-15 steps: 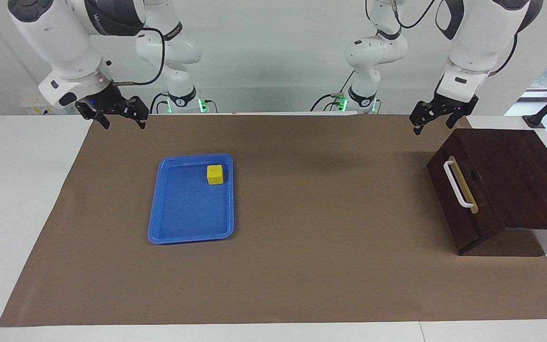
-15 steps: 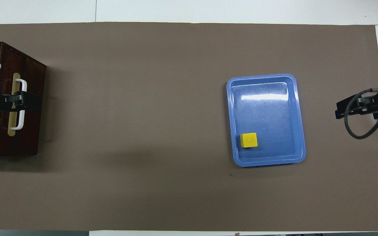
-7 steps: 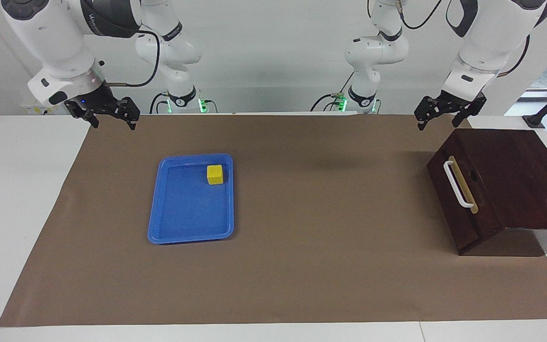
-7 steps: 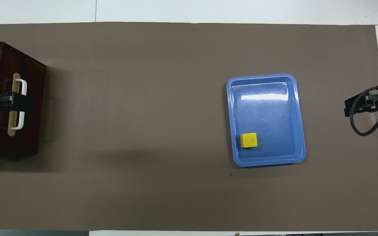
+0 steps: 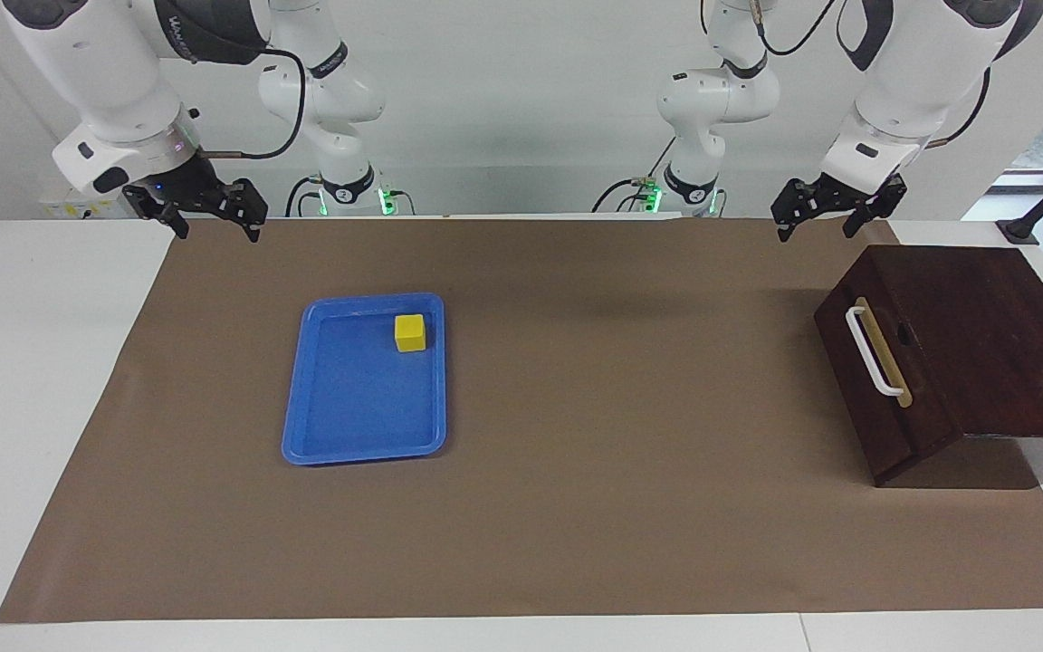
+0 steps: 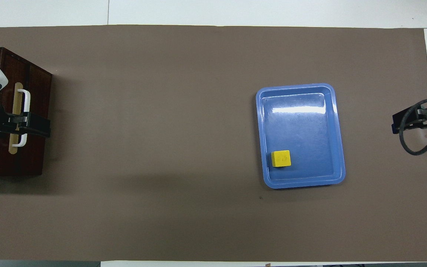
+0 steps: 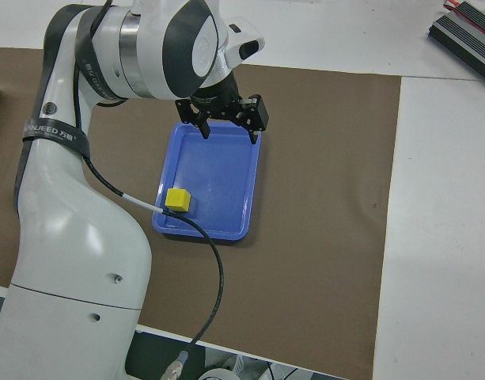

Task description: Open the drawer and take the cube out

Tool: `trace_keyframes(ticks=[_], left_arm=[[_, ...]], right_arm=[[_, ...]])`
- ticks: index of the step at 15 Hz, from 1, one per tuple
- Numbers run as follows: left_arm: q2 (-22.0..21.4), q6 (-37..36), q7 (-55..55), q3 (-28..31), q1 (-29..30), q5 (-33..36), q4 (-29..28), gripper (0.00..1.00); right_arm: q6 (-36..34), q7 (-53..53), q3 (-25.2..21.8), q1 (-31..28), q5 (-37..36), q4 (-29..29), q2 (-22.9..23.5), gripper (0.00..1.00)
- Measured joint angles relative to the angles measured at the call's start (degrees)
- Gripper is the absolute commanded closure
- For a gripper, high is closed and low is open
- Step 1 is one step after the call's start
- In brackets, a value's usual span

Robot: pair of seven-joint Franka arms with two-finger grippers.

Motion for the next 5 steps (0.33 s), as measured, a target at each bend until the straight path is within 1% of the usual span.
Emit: trace_keyframes(ticks=[5], left_arm=[[0.0,-0.1,0.0,0.0,0.0,-0.2,0.0,0.0]], right_arm=[[-0.2,0.0,0.0,-0.2,0.0,0.1,-0.1,0.0]])
